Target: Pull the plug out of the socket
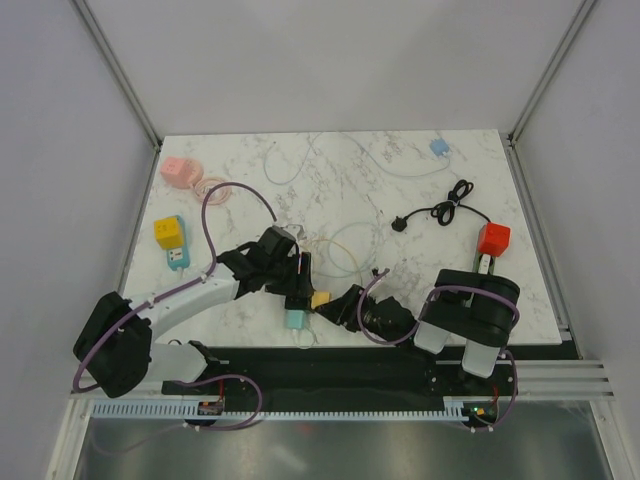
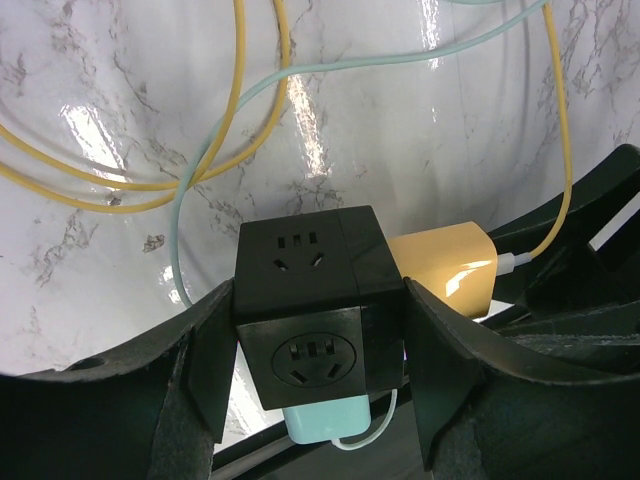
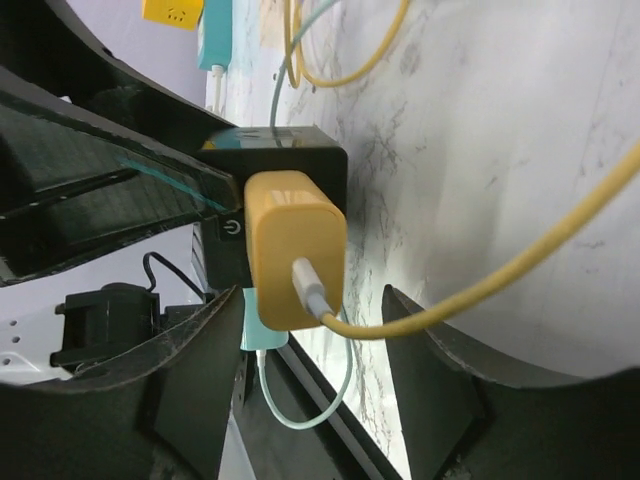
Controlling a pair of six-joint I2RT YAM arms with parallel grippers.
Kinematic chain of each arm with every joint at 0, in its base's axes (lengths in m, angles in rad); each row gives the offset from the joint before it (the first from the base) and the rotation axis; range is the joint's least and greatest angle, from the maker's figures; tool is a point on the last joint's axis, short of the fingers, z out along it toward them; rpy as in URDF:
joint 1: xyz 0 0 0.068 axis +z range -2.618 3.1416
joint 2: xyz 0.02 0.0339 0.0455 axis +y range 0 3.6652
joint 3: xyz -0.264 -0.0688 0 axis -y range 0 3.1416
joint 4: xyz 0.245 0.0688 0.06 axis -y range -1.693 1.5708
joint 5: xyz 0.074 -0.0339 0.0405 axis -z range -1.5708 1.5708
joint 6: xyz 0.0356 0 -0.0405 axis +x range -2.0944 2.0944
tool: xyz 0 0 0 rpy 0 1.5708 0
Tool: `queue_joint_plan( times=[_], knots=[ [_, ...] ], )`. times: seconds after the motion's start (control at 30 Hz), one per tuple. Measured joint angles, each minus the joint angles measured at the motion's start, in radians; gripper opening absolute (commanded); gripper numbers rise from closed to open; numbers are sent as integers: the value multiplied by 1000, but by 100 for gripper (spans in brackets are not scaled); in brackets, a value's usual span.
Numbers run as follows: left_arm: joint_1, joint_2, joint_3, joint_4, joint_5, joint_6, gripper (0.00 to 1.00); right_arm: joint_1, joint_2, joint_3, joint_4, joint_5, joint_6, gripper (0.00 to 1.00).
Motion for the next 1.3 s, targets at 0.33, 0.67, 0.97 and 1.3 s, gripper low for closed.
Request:
queue_joint_plan(
  times=[0.33,0.67,0.97,1.3],
  knots=[
    [0,-19,-20,3,9,-8,2,-12,-23,22,-14,-19,-88,44],
    [2,-34,-31,5,7,-10,2,-29,-33,28,-26,-42,-126,32],
    [3,-56,-44,22,7,-13,2,-38,-53,28,-38,-49,-150,46],
    [4,-76,-46,27,48,-29,2,-57,-51,47,-29,-60,-167,51]
  ],
)
